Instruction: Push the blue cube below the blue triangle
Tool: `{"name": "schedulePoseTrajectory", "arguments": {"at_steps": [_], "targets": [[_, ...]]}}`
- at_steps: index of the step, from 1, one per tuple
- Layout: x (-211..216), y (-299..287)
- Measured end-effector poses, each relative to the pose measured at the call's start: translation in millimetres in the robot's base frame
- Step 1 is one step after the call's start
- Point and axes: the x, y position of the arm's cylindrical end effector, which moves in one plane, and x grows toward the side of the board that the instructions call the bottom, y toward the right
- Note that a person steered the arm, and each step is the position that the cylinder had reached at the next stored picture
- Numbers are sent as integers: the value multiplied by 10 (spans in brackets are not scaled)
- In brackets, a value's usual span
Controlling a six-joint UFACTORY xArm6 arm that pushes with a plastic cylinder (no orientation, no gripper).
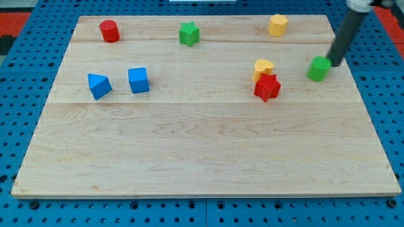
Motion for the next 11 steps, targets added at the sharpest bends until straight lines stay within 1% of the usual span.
{"name": "schedulePoseTrajectory", "arguments": {"at_steps": [4,5,6,7,8,9,11], "targets": [[12,-2764],[154,-3328],[595,-3405],[796,-3689],[382,-3669],[337,-4050],[808,-4077]]}}
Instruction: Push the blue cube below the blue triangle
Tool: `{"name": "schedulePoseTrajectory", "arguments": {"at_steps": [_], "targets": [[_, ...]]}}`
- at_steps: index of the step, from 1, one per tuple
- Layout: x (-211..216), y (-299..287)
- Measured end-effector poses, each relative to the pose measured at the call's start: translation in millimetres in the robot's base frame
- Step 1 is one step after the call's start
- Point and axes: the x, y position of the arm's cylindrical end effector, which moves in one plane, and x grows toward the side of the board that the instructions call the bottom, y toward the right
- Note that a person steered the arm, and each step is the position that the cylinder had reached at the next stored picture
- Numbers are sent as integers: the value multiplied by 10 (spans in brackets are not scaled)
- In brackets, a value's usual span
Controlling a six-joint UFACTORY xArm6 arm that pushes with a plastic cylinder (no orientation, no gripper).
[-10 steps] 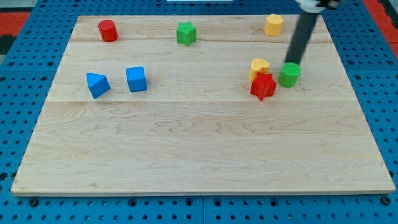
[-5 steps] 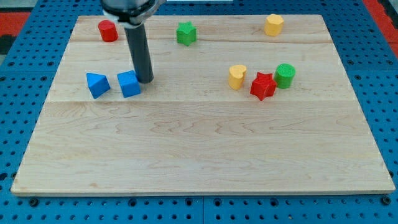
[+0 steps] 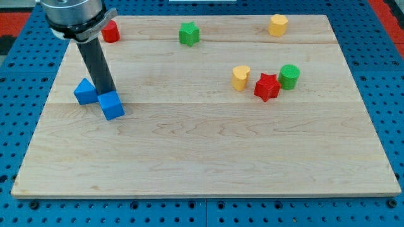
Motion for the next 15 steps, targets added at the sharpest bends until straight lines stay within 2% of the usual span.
{"name": "schedulePoseTrajectory", "arguments": {"at_steps": [9,12,15], "targets": [[155,-19],[593,620],[1278,1153]]}}
